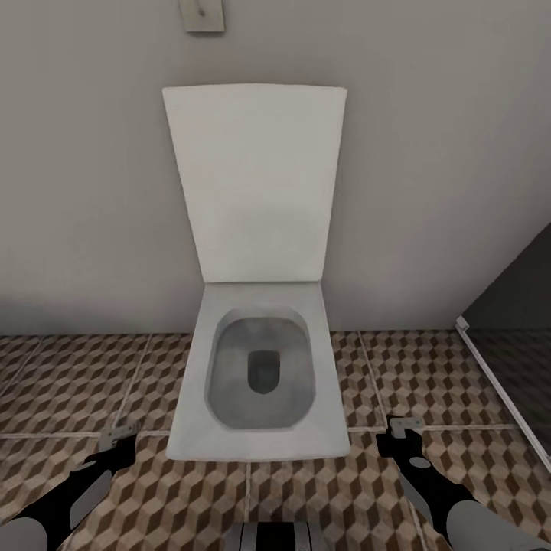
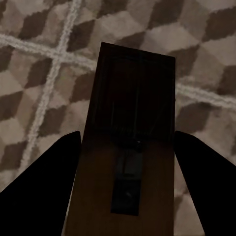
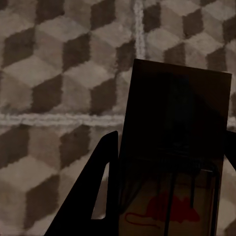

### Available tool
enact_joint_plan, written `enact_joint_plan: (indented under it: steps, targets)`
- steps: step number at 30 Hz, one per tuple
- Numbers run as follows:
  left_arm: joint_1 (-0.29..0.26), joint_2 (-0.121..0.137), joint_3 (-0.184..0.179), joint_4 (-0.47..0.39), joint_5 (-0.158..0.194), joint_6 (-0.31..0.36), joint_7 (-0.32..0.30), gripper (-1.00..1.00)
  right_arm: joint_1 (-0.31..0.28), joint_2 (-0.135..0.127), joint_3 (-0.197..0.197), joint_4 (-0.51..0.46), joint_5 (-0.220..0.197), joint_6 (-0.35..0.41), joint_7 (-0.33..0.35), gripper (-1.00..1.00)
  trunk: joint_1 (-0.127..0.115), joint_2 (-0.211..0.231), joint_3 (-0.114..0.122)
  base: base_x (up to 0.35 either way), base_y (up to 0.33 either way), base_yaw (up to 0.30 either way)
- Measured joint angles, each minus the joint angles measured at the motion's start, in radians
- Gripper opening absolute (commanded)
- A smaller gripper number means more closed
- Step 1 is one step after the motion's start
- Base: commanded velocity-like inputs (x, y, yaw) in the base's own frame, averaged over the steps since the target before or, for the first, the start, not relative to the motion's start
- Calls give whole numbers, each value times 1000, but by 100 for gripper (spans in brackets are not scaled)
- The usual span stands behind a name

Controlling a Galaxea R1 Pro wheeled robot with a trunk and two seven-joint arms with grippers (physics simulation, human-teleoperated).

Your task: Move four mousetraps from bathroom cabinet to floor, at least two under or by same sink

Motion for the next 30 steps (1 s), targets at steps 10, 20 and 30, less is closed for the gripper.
enact_joint_plan:
  steps: [10, 20, 30]
  targets:
    - [0, 5, -1, -84, 2, 3, -6, -100, 0, 0, 0, -65, 1, 1, 1, -100, 0, 0, 0, 0, 0, 0]
    - [0, 9, 1, -198, -28, 10, -5, -100, 0, 1, -1, -168, -1, 3, 2, -100, 0, 0, 0, 0, 0, 0]
    - [0, 10, 3, -201, -35, 10, -3, -100, 0, 2, 0, -171, 0, 3, 2, -100, 0, 0, 0, 0, 0, 0]
